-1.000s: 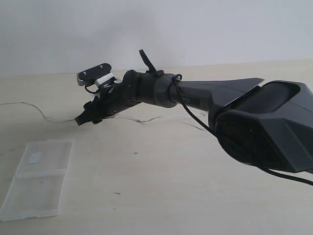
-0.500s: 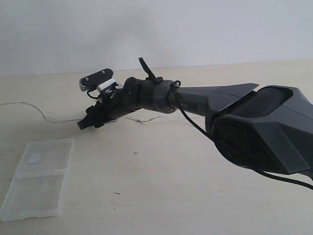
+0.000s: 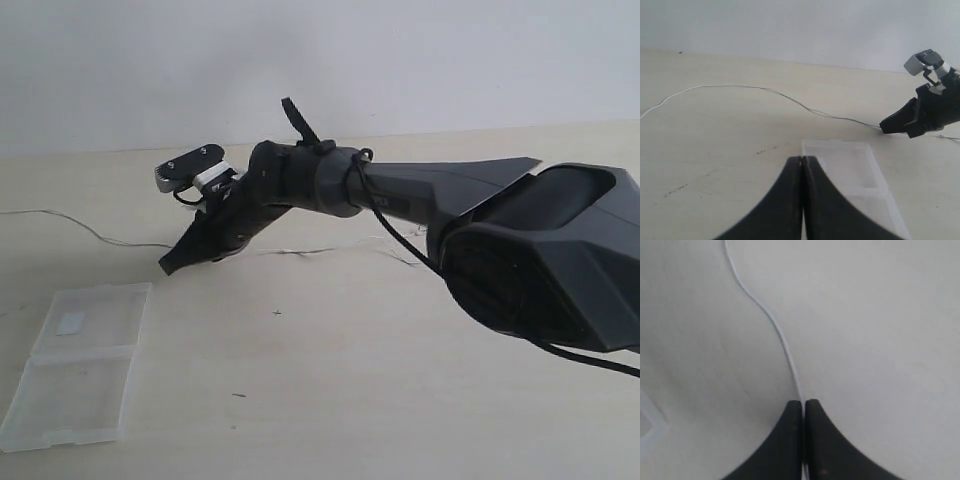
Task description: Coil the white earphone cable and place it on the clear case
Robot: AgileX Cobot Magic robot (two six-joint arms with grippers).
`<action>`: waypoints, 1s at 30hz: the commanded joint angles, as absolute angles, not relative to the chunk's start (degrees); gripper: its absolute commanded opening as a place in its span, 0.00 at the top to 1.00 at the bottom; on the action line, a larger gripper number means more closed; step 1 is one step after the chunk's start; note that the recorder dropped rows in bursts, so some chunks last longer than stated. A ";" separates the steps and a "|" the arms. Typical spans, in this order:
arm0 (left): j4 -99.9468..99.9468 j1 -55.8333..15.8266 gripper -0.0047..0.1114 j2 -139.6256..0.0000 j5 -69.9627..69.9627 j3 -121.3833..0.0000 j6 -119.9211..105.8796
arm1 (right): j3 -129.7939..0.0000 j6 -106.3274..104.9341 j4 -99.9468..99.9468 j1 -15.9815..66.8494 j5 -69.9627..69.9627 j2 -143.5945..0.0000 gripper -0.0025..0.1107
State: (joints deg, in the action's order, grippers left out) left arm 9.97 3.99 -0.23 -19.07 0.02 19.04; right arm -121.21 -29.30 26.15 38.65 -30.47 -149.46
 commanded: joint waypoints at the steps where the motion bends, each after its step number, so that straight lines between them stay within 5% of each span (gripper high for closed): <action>1: 9.71 4.10 0.96 0.00 -18.81 0.00 19.38 | -121.08 -28.10 25.52 38.61 -31.52 -145.57 0.98; 30: 9.71 4.10 0.96 0.00 -18.81 0.00 19.38 | -121.08 -25.50 32.98 40.90 -35.16 -121.92 0.98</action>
